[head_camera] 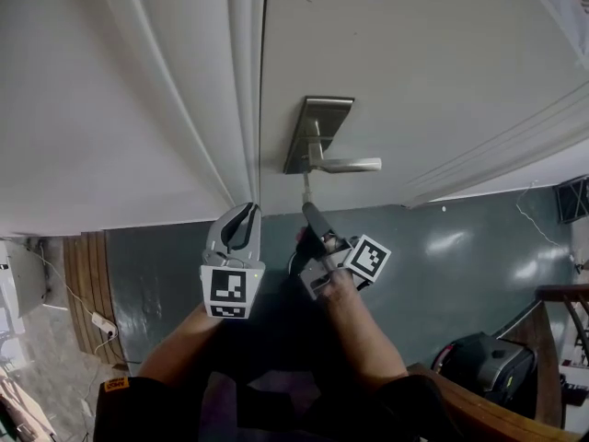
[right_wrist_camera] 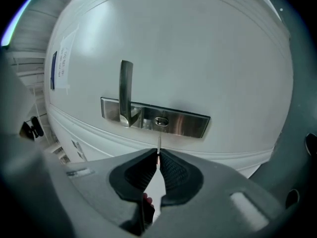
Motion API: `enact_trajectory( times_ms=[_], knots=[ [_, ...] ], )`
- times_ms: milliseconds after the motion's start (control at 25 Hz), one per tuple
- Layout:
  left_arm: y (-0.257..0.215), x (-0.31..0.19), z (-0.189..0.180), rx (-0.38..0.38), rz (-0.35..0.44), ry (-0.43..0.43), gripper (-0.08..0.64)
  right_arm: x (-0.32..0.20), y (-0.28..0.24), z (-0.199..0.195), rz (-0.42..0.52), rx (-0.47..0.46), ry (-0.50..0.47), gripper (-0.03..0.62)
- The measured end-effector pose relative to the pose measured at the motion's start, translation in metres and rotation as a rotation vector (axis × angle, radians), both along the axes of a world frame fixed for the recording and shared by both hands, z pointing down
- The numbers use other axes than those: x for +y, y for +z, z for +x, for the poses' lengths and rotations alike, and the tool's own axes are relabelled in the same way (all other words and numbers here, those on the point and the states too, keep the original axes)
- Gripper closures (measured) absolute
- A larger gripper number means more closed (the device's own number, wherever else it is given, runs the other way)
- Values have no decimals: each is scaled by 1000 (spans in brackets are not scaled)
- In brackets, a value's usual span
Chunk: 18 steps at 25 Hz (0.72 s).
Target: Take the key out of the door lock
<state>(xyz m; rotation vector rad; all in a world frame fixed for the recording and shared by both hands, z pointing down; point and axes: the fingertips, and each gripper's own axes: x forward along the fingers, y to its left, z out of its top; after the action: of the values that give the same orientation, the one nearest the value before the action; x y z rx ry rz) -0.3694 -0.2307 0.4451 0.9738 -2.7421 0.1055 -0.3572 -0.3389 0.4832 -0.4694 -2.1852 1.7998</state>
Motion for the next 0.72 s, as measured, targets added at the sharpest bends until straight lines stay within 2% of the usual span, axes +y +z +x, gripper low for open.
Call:
enact_trajectory(
  times_ms=[240, 720],
  knots=[
    [2, 3, 14, 11, 8, 60, 518, -1, -12, 25, 51, -24, 77, 581],
    [-12, 3, 40, -4, 58, 176, 541, 8, -29, 64, 77, -25, 169, 581]
  ],
)
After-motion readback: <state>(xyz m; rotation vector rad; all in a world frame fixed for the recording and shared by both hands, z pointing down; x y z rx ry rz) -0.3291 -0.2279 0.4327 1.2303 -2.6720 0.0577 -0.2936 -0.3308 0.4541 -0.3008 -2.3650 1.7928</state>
